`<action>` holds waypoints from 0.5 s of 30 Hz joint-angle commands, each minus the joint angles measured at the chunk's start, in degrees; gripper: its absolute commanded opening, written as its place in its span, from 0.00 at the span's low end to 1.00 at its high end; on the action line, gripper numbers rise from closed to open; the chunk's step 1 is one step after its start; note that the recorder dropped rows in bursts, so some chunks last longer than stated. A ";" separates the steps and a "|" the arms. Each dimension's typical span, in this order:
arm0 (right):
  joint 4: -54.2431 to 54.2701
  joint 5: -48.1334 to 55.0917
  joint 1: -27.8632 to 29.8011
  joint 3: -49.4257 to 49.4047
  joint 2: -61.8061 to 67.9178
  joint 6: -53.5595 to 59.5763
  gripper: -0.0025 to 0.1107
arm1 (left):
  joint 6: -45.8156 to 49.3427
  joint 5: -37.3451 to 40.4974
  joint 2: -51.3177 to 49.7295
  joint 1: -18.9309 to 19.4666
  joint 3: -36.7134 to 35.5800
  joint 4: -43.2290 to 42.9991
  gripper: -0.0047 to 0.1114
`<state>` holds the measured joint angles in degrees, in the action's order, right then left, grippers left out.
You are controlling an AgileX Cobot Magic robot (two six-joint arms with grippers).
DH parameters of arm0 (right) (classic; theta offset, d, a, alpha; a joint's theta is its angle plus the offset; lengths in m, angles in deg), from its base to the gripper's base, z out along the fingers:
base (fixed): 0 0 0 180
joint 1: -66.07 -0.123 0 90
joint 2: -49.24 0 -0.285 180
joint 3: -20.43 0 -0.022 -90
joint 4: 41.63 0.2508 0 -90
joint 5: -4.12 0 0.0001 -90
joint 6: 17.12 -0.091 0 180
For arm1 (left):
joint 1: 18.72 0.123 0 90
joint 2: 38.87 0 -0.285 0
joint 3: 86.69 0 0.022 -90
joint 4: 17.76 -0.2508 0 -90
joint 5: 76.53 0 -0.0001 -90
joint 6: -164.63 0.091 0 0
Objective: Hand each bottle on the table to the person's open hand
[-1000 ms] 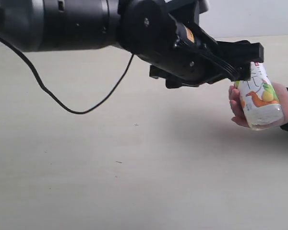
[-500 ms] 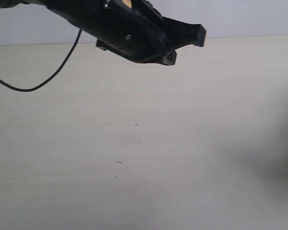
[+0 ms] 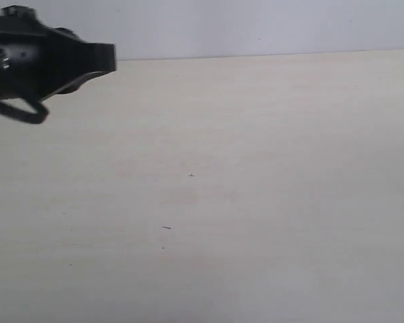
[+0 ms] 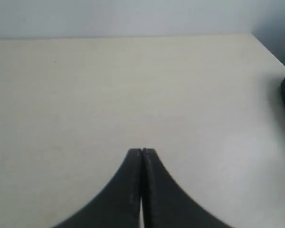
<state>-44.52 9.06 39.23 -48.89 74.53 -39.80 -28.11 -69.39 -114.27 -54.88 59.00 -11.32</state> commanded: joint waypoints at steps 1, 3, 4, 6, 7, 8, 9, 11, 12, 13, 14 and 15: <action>-0.13 -0.41 0.15 -0.10 -0.27 0.10 0.02 | 4.77 -2.79 10.17 4.29 -7.47 -0.11 0.04; -0.13 -0.68 0.15 -0.10 -0.27 0.10 0.02 | 8.50 -1.85 14.31 6.48 -9.79 -0.21 0.04; -0.13 -0.76 0.15 -0.10 -0.27 0.10 0.02 | 10.74 -0.72 16.43 7.37 -10.80 -0.21 0.04; -0.13 -0.75 0.15 -0.10 -0.27 0.10 0.02 | 12.33 1.15 19.57 8.38 -12.07 -0.21 0.04; -0.13 -0.75 0.15 -0.10 -0.27 0.10 0.02 | 12.75 1.33 21.35 8.39 -12.75 -0.21 0.04; -0.13 -0.75 0.15 -0.10 -0.27 0.10 0.02 | 12.75 1.32 22.36 8.39 -13.06 -0.21 0.04; -0.13 -0.75 0.15 -0.10 -0.27 0.10 0.02 | 12.75 1.32 23.41 8.39 -13.33 -0.21 0.04; -0.13 -0.75 0.15 -0.10 -0.27 0.10 0.02 | 12.75 1.56 25.04 8.39 -13.46 -0.21 0.04; -0.13 -0.75 0.15 -0.10 -0.27 0.10 0.02 | 12.75 1.56 25.51 8.39 -13.46 -0.21 0.04; -0.13 -0.75 0.15 -0.10 -0.27 0.10 0.02 | 12.75 1.56 25.96 8.39 -13.46 -0.21 0.04; -0.13 -0.75 0.15 -0.10 -0.27 0.10 0.02 | 12.75 1.56 26.27 8.39 -13.46 -0.21 0.04; -0.13 -0.75 0.15 -0.10 -0.27 0.10 0.02 | 12.75 1.56 26.50 8.39 -13.46 -0.21 0.04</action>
